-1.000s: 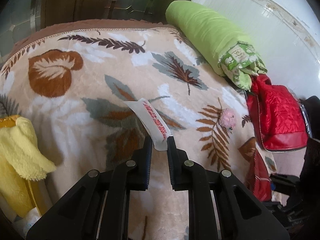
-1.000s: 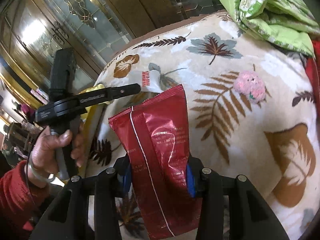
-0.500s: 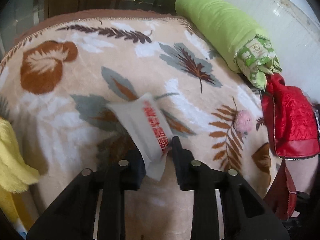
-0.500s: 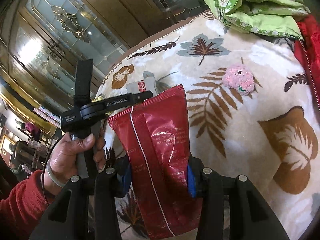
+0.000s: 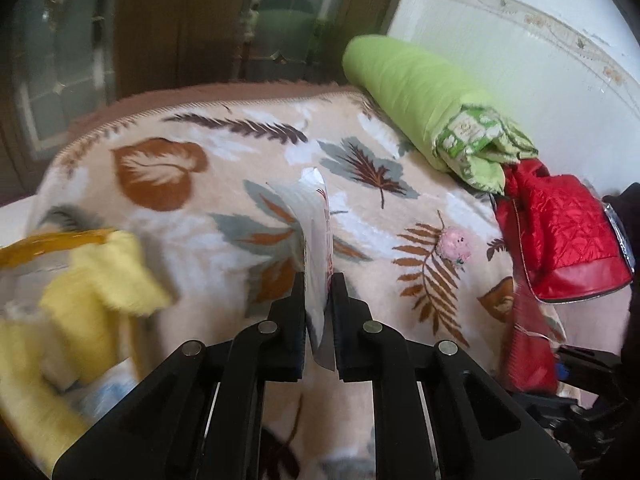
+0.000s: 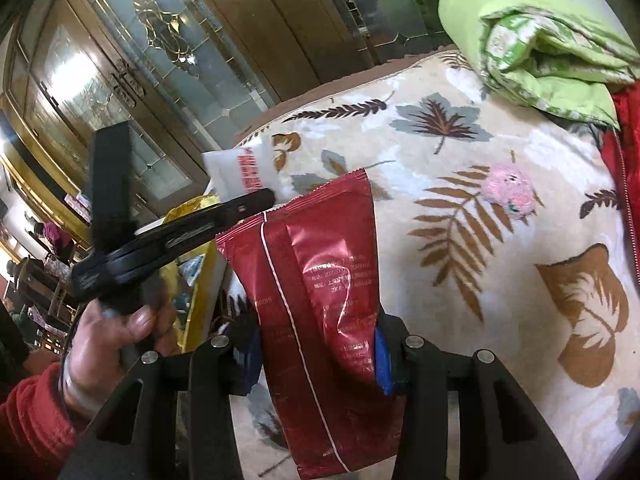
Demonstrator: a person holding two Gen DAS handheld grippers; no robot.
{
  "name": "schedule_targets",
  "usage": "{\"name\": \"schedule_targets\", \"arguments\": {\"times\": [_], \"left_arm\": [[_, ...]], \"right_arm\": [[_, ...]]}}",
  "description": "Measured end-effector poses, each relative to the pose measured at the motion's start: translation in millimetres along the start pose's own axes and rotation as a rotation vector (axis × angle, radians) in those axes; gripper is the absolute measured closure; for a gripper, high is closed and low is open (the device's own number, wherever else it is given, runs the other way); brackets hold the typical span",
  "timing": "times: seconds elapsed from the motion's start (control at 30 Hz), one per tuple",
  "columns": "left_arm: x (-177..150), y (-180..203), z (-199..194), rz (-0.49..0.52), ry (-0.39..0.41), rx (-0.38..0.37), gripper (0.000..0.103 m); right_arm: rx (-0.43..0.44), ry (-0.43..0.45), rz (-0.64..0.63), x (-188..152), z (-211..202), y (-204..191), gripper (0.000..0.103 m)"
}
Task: Organize soft objects
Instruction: 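Carry the white sachet and red pouch into the clear box and release both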
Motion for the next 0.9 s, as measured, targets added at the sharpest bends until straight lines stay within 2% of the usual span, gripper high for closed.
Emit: {"name": "schedule_targets", "arguments": {"times": [0.27,0.43,0.7,0.9], "left_arm": [[-16.5,-19.2,-72.8,-0.037,0.087,0.060,0.093],[-24.3,-31.2,-114.9,-0.025,0.146,0.135,0.093],[-37.9,-82.4,-168.0,-0.073,0.204,0.267,0.093],[-62.0,-139.7,-180.2,-0.202,0.181,0.321,0.093]], "right_arm": [[-0.084,0.017,-0.123,5.4,9.1,-56.9,0.059],[-0.130,0.056,-0.214,16.0,9.4,-96.0,0.059],[-0.092,0.054,-0.303,15.3,27.3,-157.2,0.059],[-0.050,0.009,-0.351,16.1,61.9,-203.1,0.059]]}}
Point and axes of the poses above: each gripper's, at about its wrist camera, not at the fingertips, and z roughly the way its jaws point, y to its right, x to its top, the point moved 7 cm from there along z, roughly the way its jaws point, and after that the axes turned 2 degrees about z, right-handed, at the moved point
